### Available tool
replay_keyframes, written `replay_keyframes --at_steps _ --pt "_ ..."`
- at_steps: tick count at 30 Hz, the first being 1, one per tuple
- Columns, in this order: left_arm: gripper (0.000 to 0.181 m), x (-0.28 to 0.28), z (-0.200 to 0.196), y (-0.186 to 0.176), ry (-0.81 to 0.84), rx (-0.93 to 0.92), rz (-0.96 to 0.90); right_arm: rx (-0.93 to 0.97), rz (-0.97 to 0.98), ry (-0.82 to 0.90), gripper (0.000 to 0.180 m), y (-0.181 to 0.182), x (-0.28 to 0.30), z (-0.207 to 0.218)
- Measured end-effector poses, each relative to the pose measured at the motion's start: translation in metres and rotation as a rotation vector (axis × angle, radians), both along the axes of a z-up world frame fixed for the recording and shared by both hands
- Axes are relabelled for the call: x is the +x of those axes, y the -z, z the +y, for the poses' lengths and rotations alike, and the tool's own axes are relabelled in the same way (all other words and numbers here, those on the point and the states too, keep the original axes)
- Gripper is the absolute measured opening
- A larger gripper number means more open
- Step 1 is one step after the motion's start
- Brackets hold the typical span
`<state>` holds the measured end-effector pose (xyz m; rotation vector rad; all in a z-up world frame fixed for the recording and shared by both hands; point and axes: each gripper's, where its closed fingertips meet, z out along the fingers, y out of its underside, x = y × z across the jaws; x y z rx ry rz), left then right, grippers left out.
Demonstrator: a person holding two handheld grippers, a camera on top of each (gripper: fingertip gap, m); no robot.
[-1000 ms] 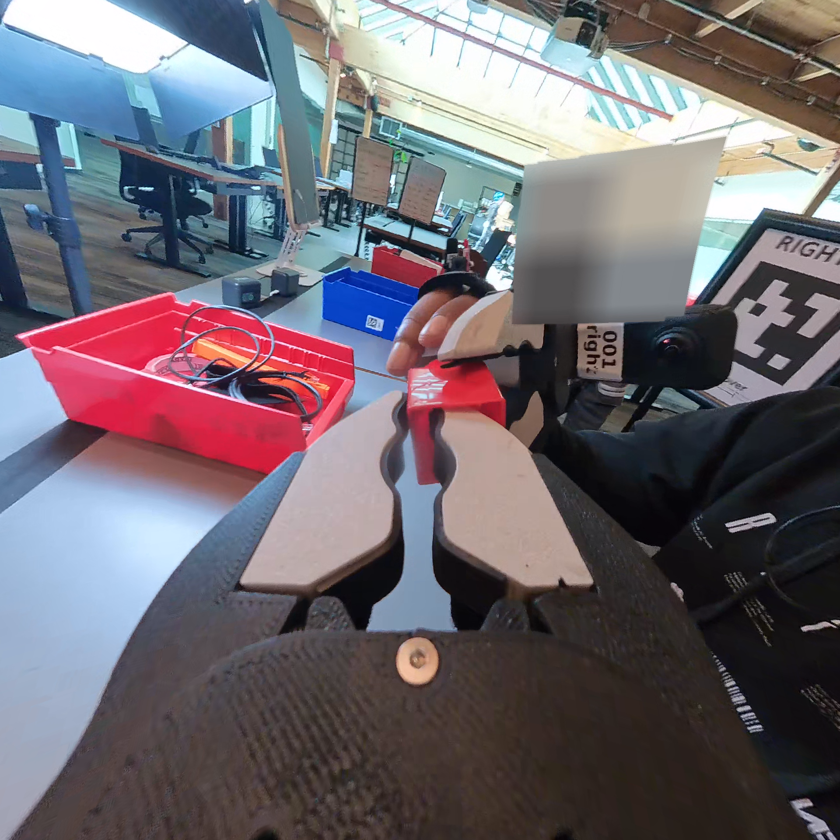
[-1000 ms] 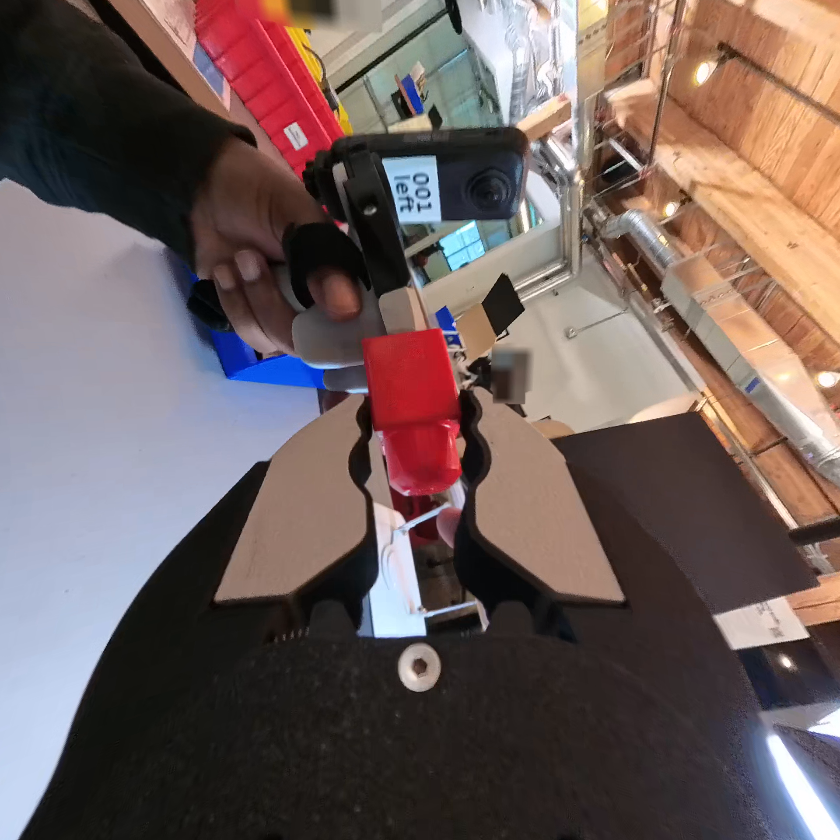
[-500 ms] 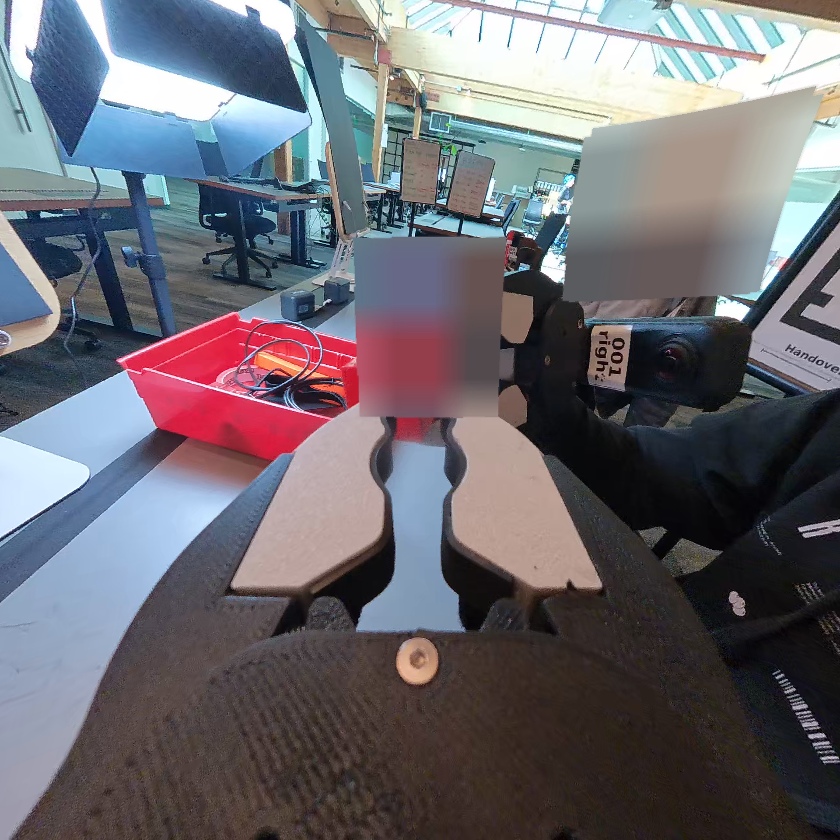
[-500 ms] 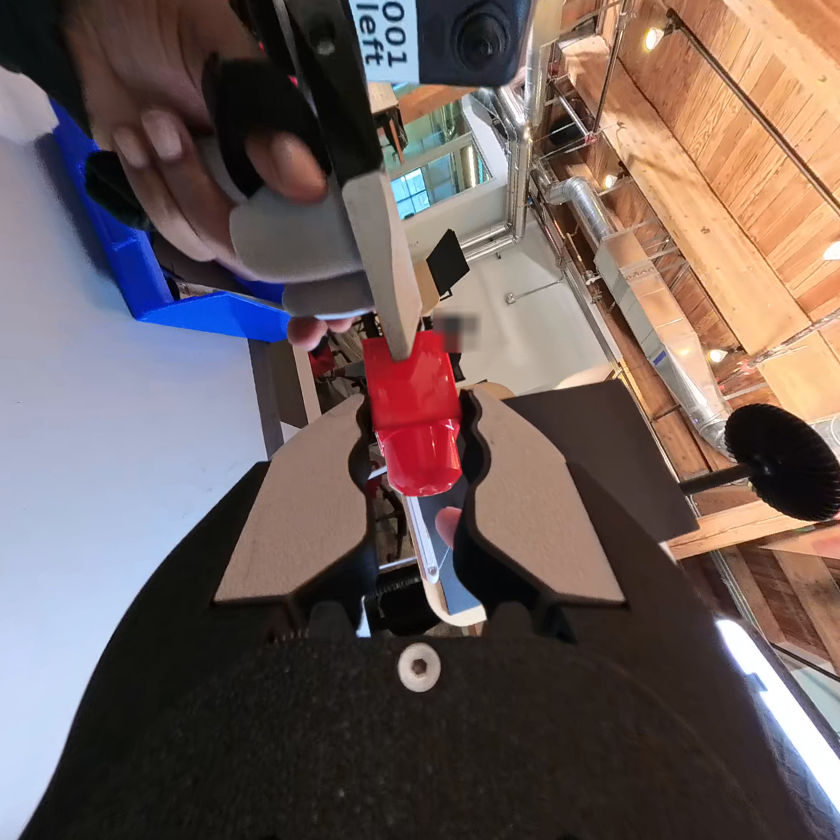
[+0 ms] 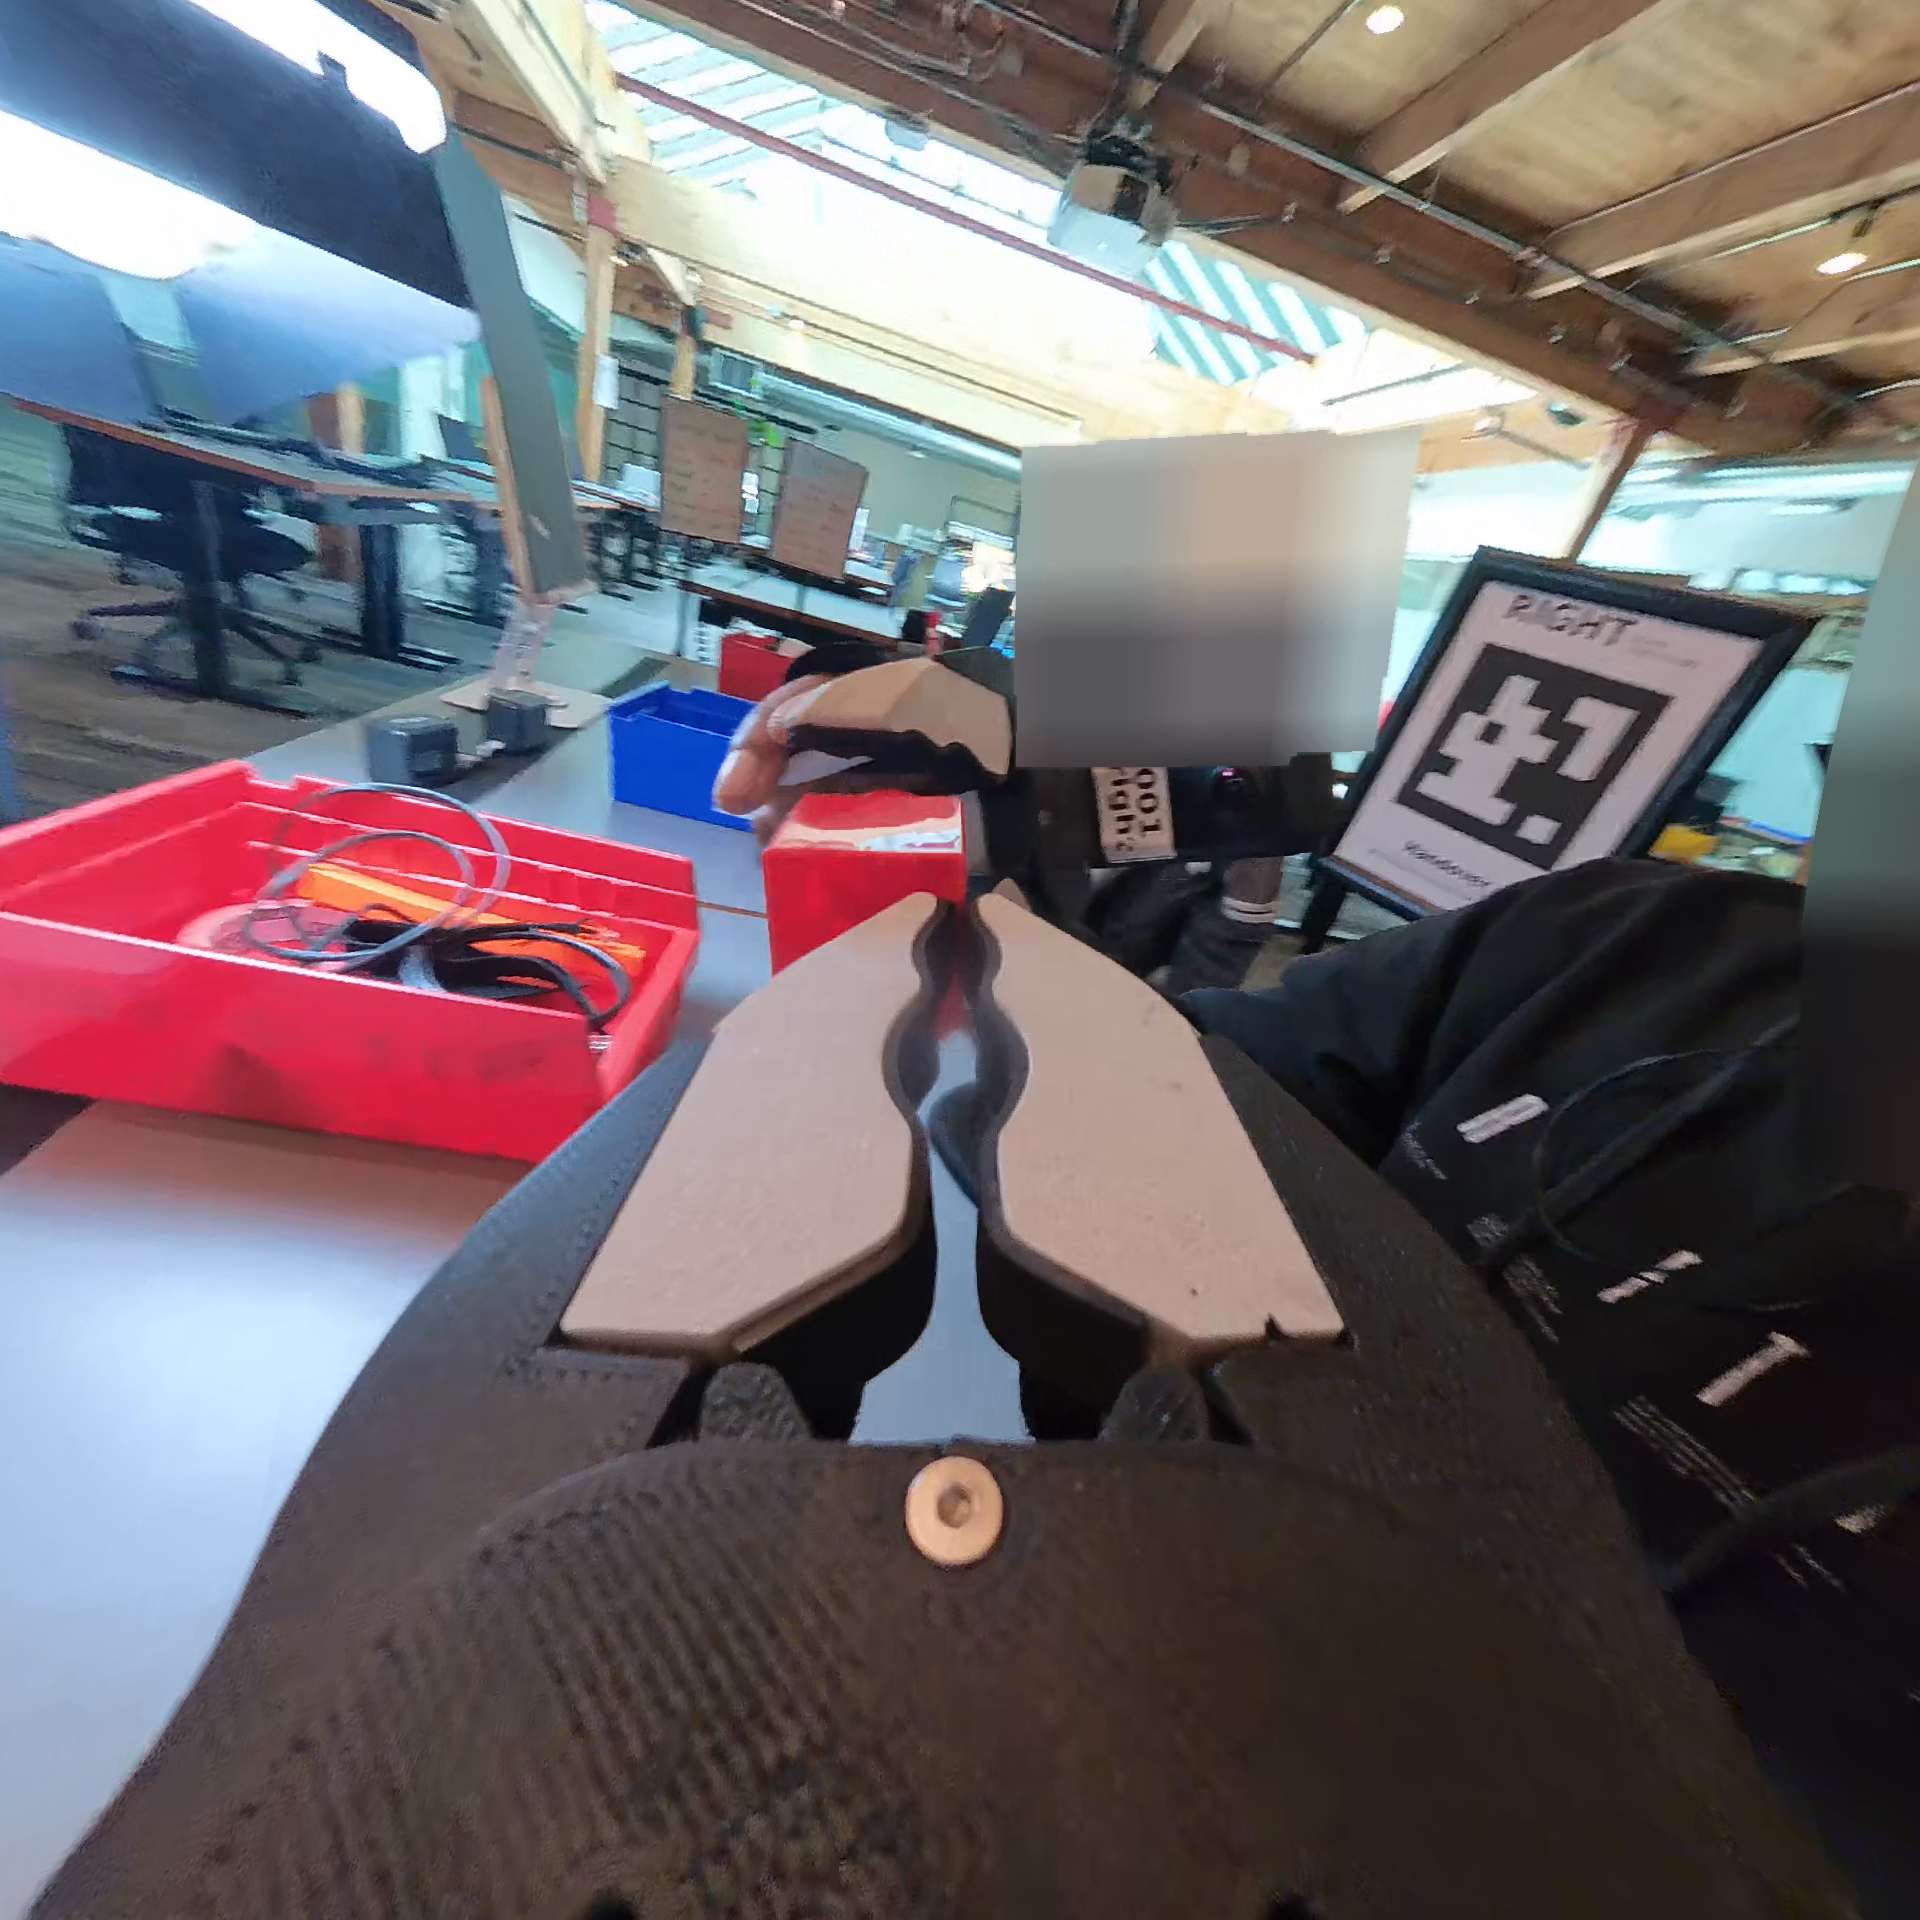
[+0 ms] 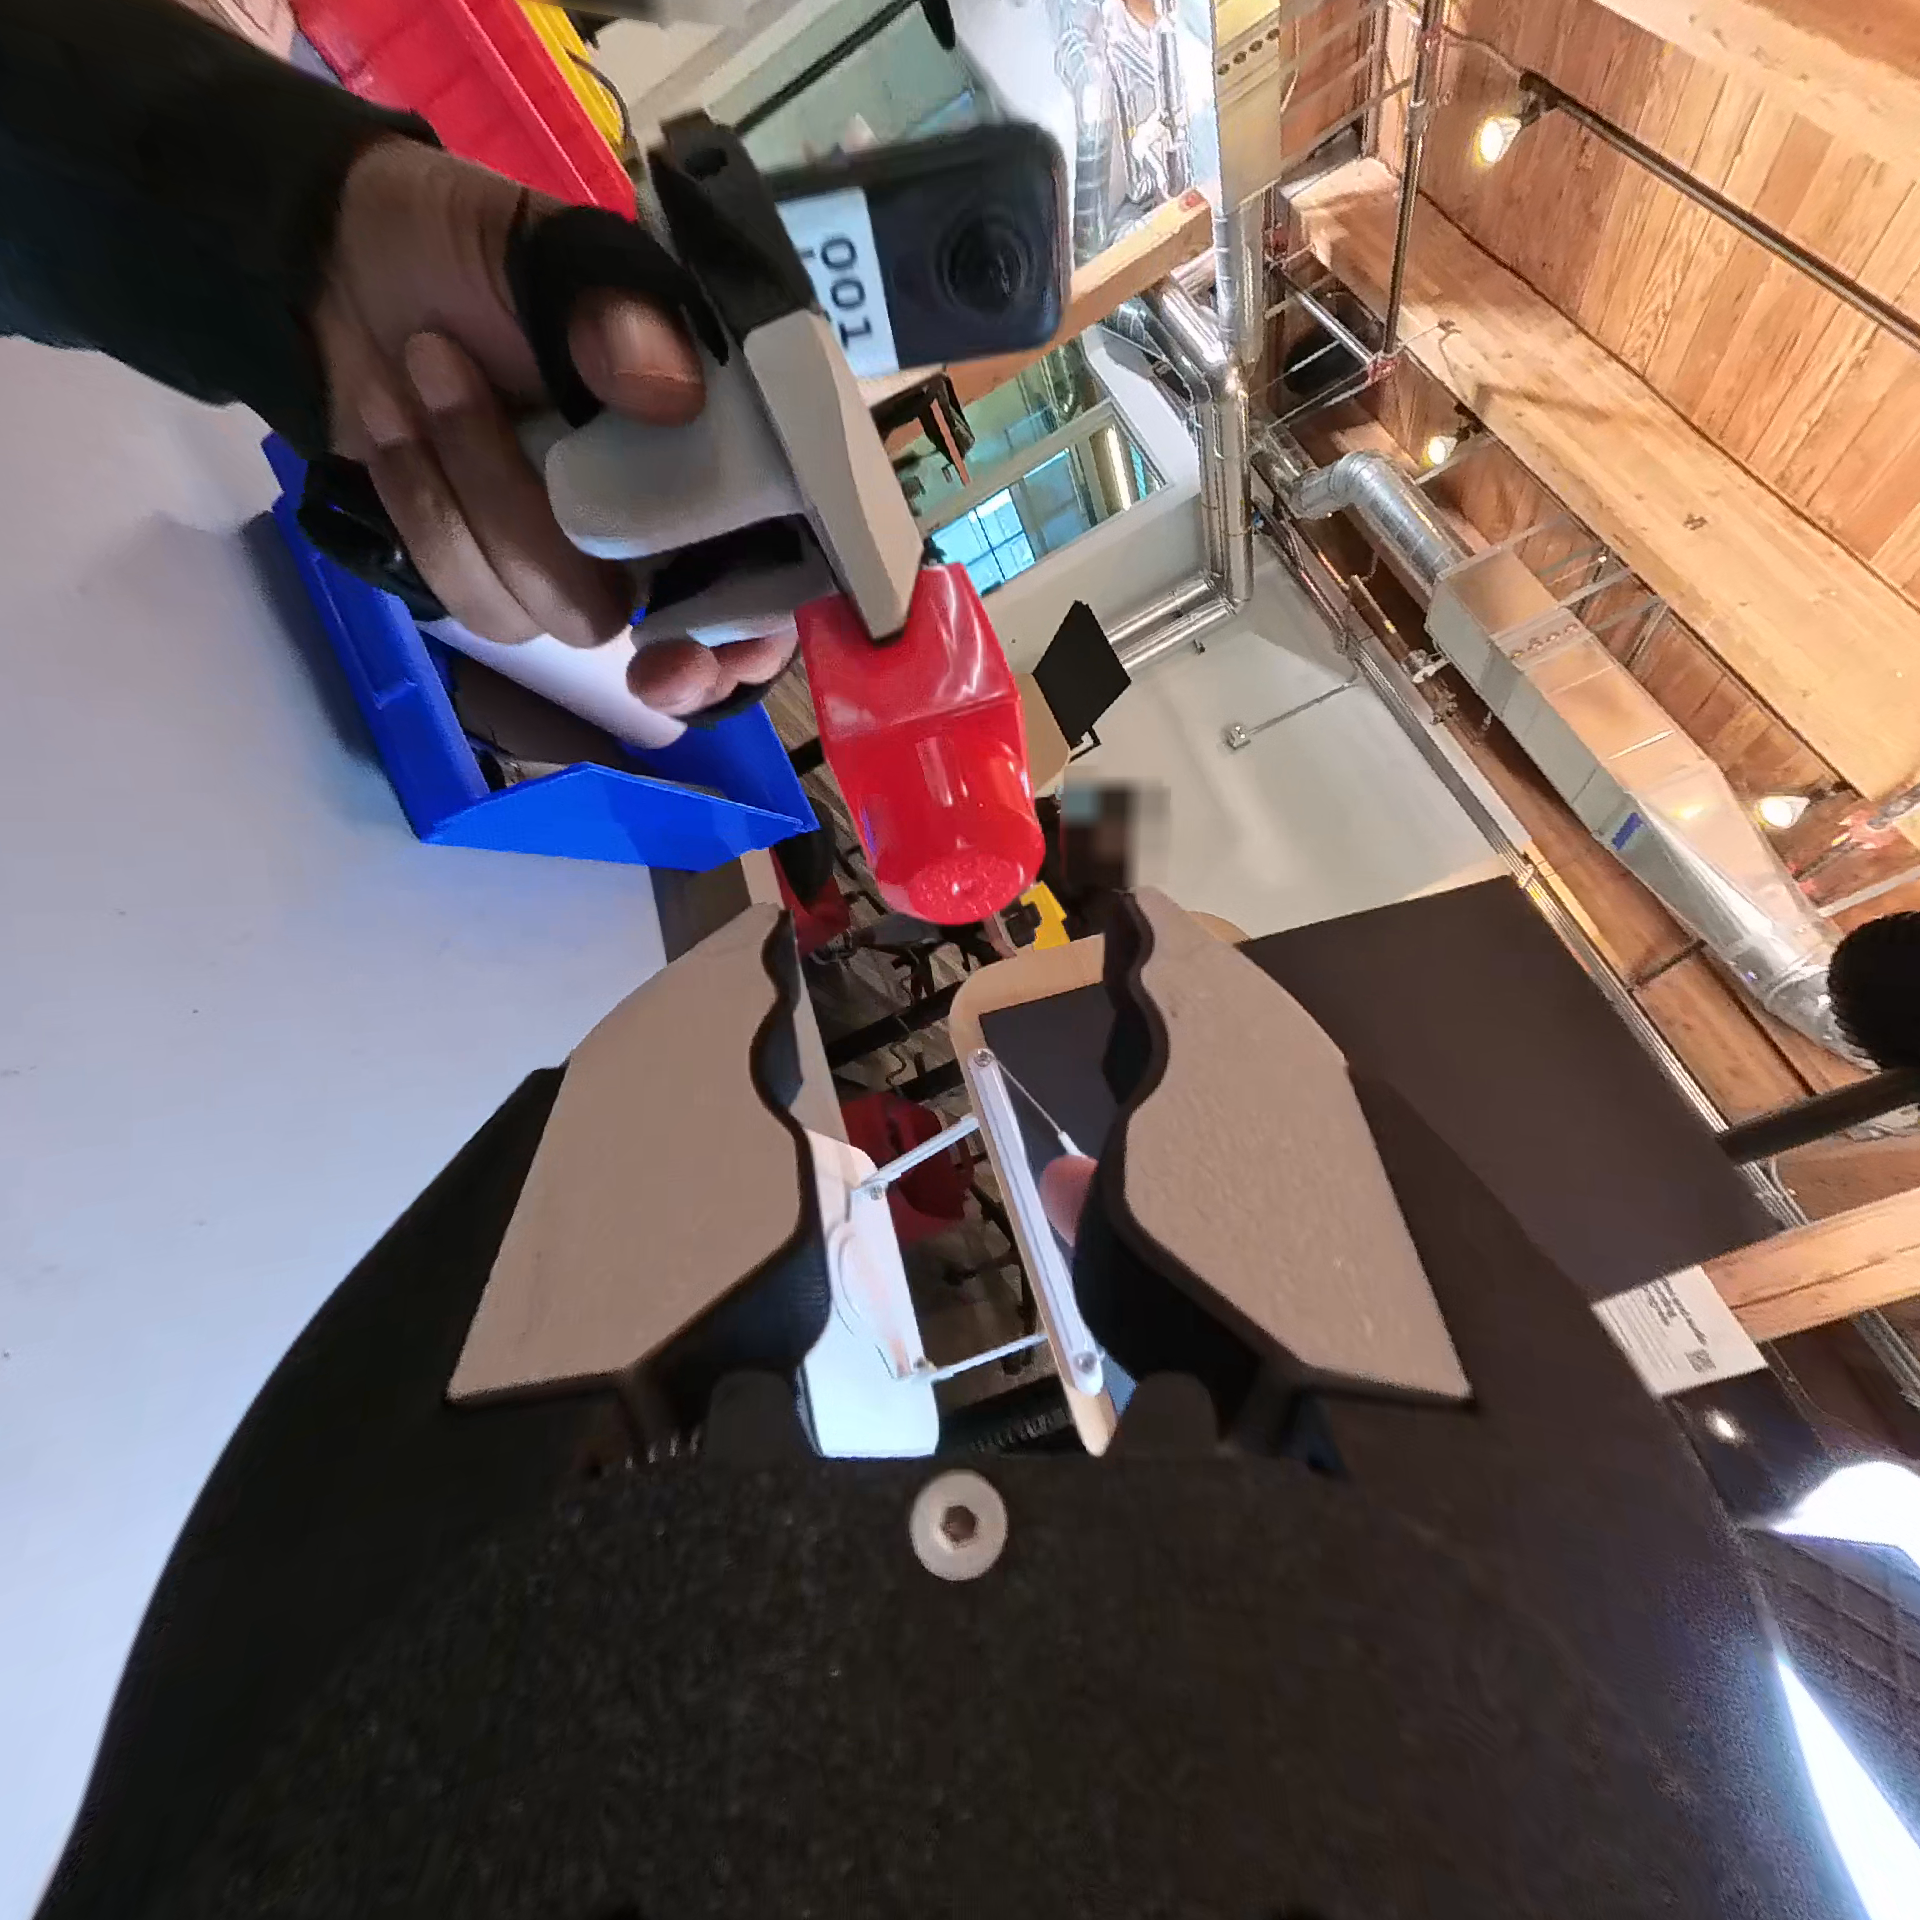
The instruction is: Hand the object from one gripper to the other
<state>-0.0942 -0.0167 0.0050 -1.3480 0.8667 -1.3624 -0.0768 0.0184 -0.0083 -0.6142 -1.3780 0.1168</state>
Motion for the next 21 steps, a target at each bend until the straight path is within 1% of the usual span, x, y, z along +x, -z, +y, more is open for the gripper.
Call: replay_keyframes --at_steps 3,6,7,9,11,14,18,19,21 --pt "0.001 0.007 -0.003 0.004 0.074 -0.047 -0.026 -0.012 0.015 -0.051 0.056 0.002 -0.008 -0.01" --pt "0.001 0.014 -0.006 0.008 0.129 -0.082 -0.043 0.017 0.049 -0.08 0.039 -0.001 -0.012 -0.02" --pt "0.001 0.014 -0.004 0.008 0.121 -0.095 -0.054 0.005 0.039 -0.074 0.037 0.0 -0.011 -0.018" --pt "0.005 0.01 0.01 0.012 0.011 -0.085 -0.017 -0.023 0.003 0.005 0.037 0.003 -0.009 -0.005" --pt "0.009 0.003 0.023 0.014 -0.137 -0.027 0.032 0.028 -0.013 0.097 0.037 0.004 -0.005 0.009" --pt "0.024 -0.001 0.035 0.017 -0.303 0.02 0.137 0.075 -0.037 0.21 0.037 0.008 -0.003 0.025" --pt "0.045 0.01 0.047 0.032 -0.436 0.057 0.274 0.146 -0.07 0.308 0.037 0.016 -0.009 0.033" --pt "0.048 0.012 0.049 0.036 -0.456 0.061 0.295 0.149 -0.074 0.327 0.037 0.017 -0.011 0.034" --pt "0.049 0.013 0.055 0.039 -0.504 0.073 0.304 0.176 -0.088 0.355 0.037 0.019 -0.012 0.035"
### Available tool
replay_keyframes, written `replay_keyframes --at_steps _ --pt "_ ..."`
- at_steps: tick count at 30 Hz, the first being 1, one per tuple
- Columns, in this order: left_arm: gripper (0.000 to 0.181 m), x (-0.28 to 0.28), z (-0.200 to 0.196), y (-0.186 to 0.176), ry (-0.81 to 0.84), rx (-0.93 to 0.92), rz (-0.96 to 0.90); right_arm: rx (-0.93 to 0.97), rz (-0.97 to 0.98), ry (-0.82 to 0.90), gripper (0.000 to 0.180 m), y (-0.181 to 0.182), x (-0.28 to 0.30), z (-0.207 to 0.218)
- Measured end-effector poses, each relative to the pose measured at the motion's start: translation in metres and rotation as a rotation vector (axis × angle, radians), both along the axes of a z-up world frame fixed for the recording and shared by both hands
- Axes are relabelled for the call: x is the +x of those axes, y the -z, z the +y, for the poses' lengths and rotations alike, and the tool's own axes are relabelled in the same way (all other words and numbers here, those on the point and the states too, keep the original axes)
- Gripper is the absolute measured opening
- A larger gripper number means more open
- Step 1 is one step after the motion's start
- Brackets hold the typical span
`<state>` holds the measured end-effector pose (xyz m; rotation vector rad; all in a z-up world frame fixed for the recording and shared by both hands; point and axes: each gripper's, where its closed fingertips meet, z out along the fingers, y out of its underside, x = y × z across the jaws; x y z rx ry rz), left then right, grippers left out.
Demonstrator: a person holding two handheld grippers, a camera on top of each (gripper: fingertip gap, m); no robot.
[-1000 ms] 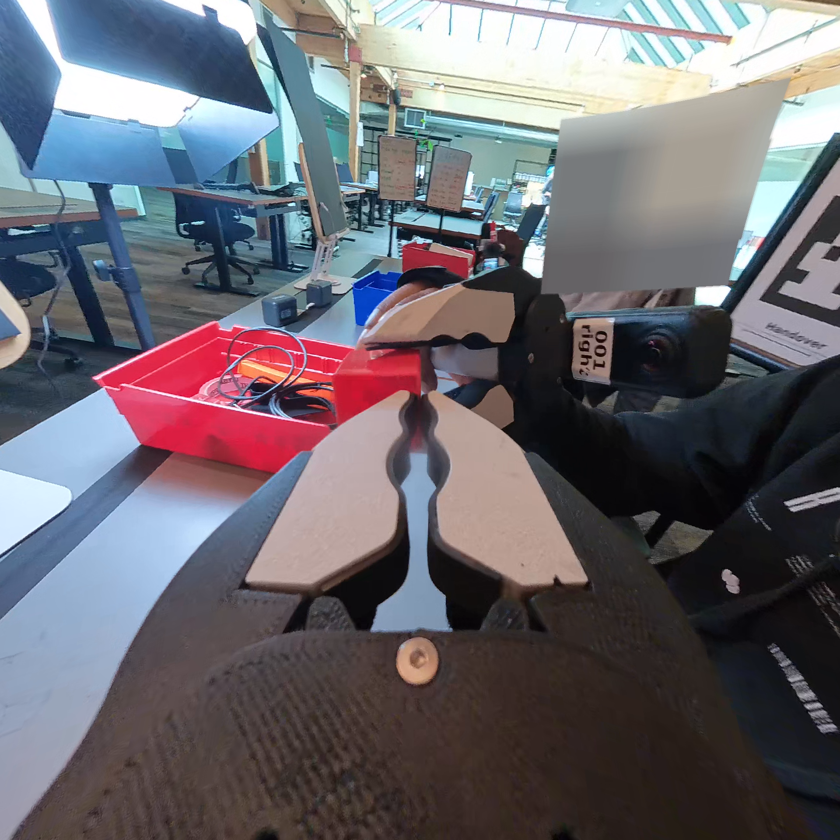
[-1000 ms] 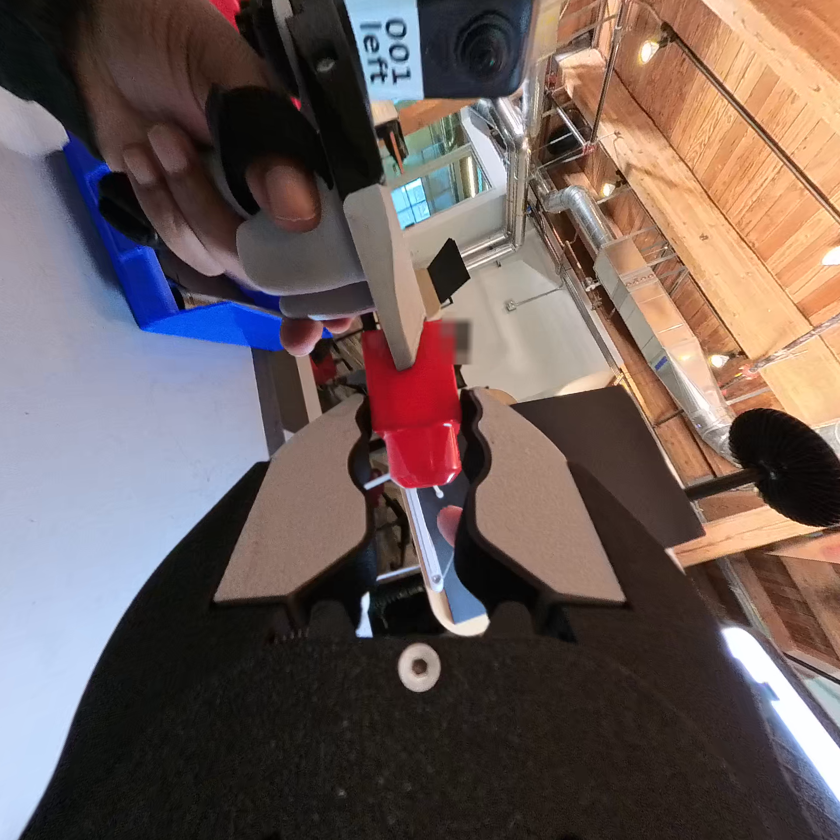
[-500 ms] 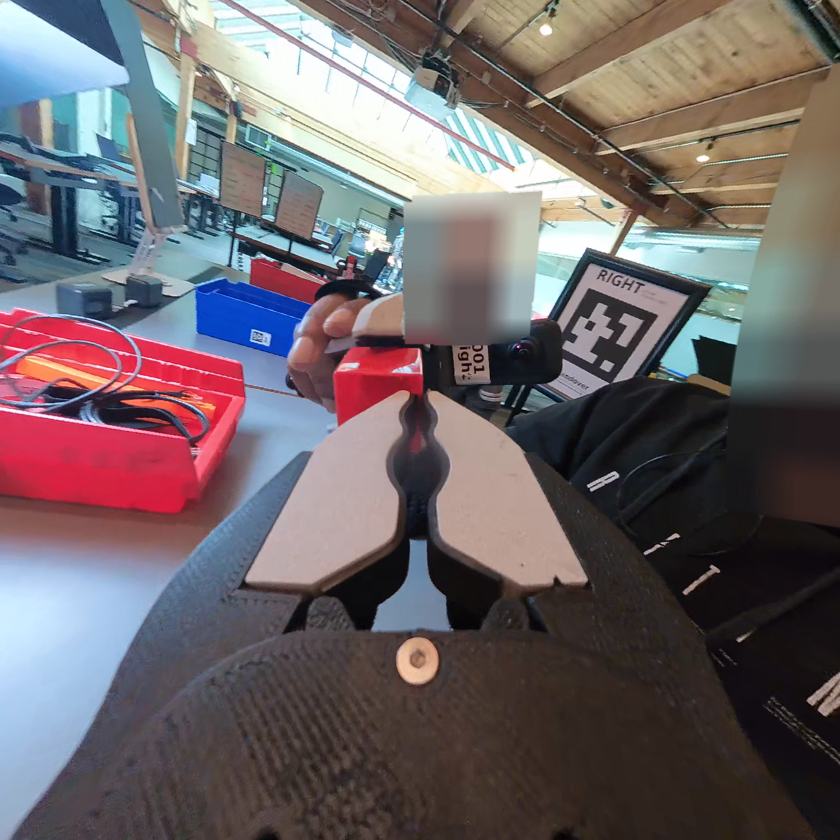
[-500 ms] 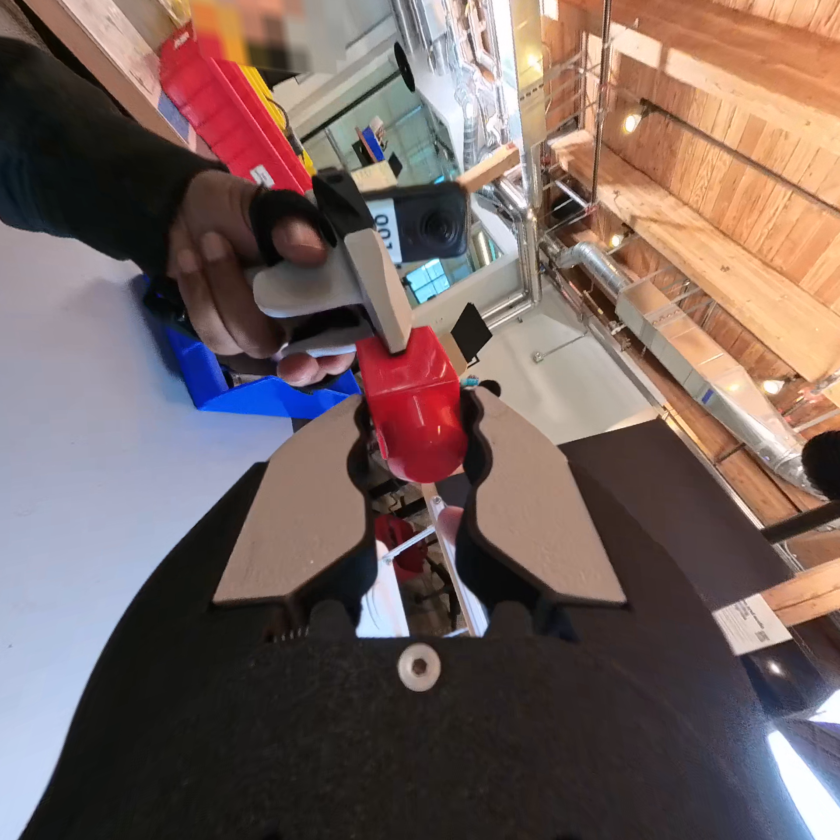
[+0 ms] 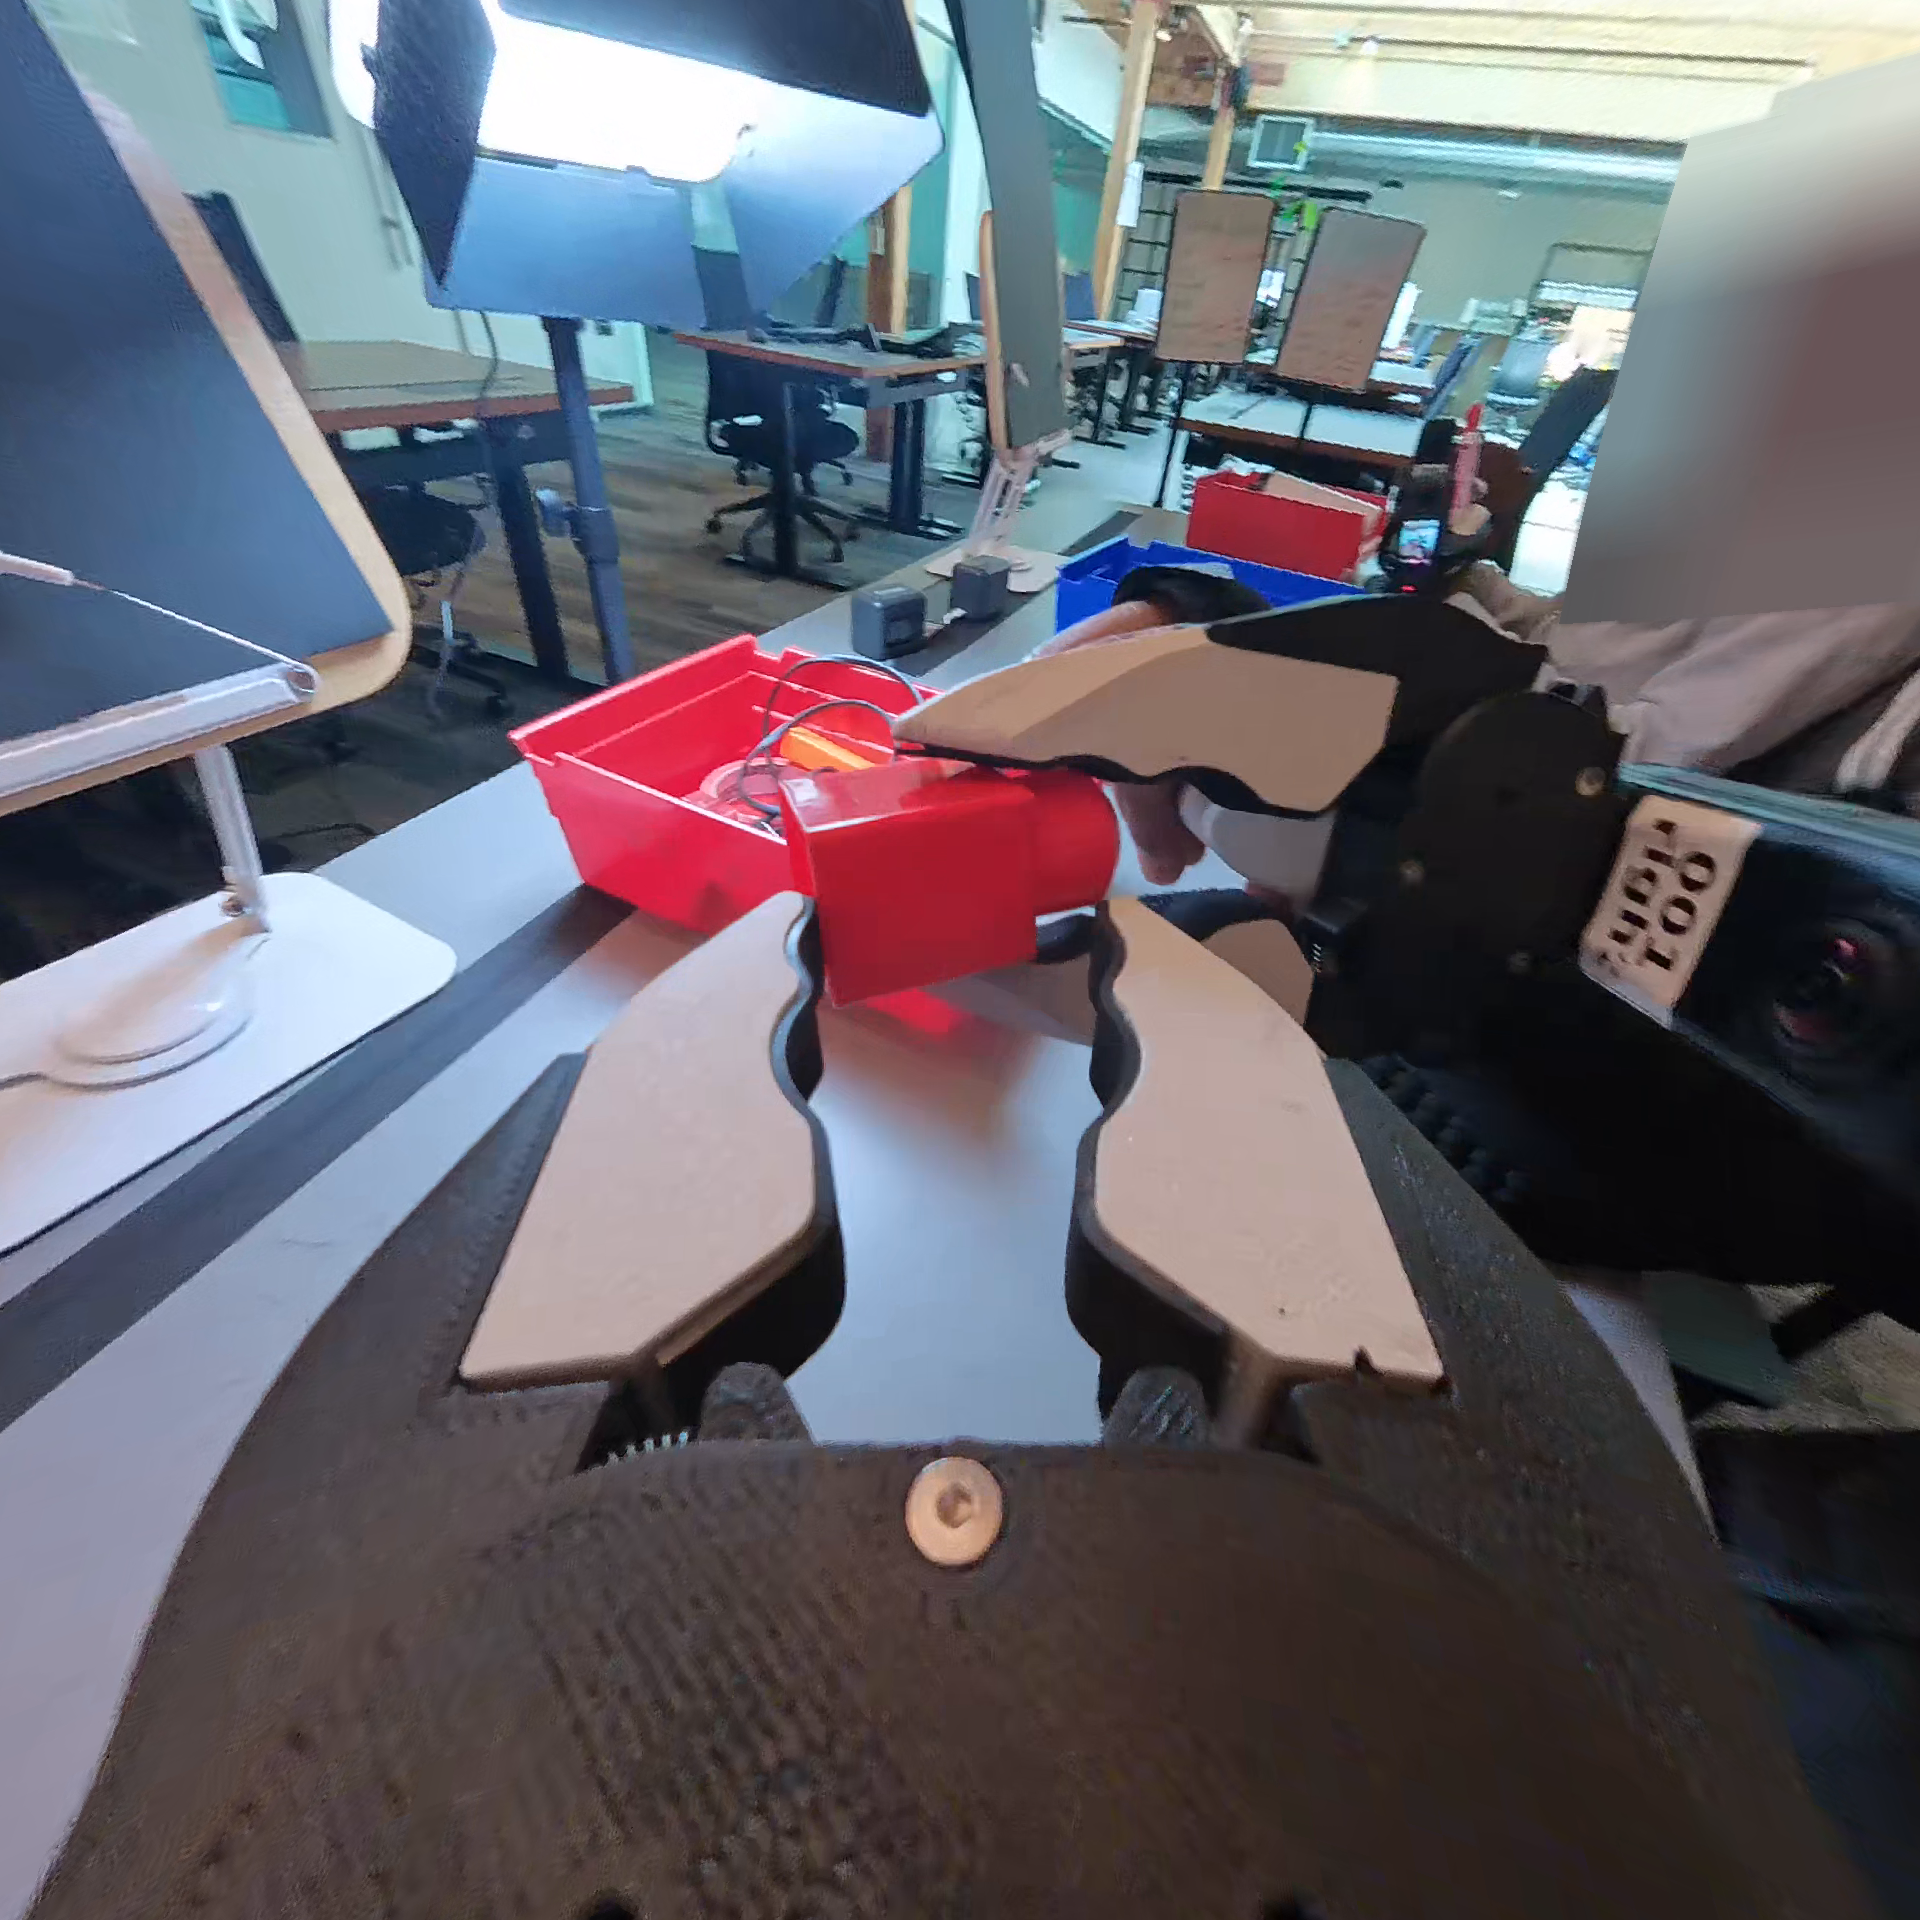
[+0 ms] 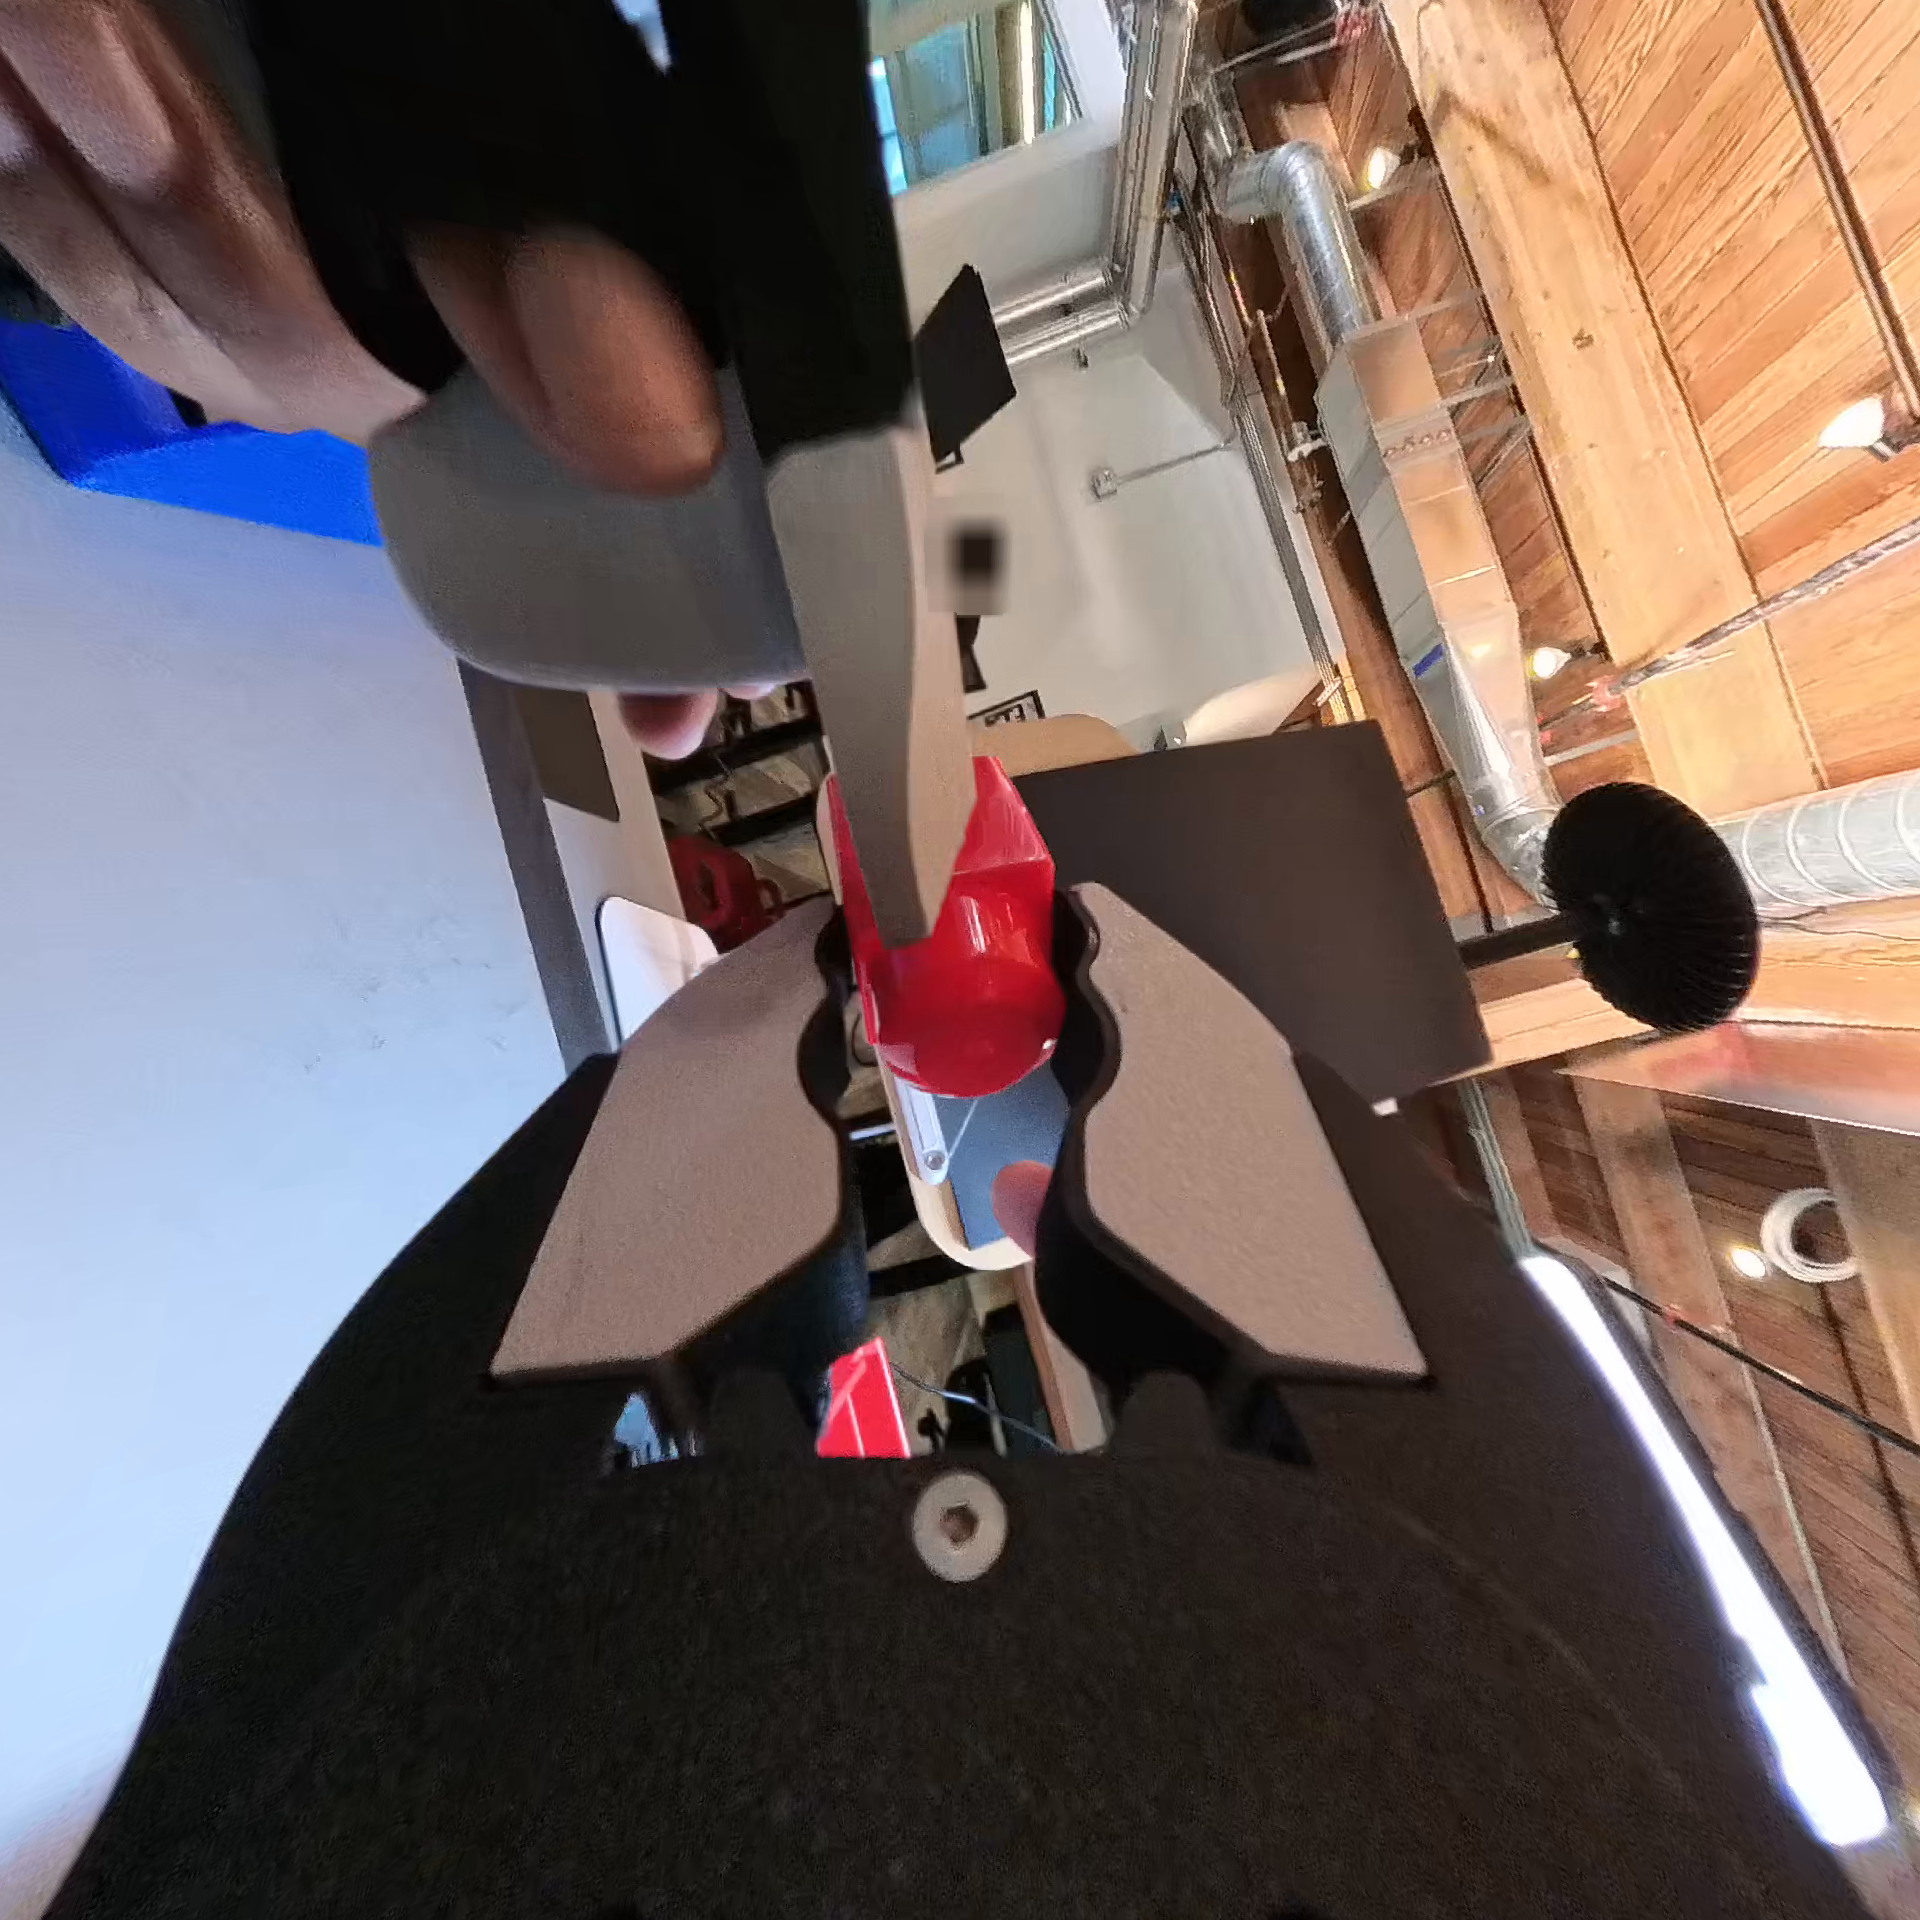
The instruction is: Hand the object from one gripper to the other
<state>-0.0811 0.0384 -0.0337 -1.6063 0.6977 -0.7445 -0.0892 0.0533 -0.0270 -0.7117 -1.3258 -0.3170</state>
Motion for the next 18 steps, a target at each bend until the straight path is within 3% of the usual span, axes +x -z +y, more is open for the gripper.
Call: replay_keyframes --at_steps 5,10,18 --pt "0.037 -0.003 0.0 -0.003 0.005 0.059 0.02 -0.022 0.019 -0.011 0.037 -0.001 -0.001 -0.002" --pt "0.037 -0.005 -0.006 -0.007 0.05 0.066 0.018 -0.033 0.054 -0.065 0.037 -0.006 -0.003 -0.01" --pt "0.036 -0.002 -0.031 -0.021 0.325 -0.067 -0.204 -0.191 0.13 -0.319 0.056 -0.016 0.008 -0.026"
